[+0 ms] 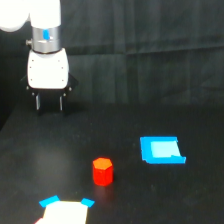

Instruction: Pick up the red object from the table

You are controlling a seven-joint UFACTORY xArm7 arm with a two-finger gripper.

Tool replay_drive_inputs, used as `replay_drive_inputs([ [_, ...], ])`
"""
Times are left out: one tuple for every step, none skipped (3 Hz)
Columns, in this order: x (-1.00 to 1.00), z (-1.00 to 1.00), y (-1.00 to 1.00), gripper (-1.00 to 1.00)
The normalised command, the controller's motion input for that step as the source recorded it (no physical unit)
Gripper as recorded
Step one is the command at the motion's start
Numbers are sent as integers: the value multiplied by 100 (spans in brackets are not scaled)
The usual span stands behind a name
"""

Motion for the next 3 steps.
replay_drive_inputs([
  [54, -48, -100, 100],
  [89, -84, -100, 100],
  [96, -17, -75, 100],
])
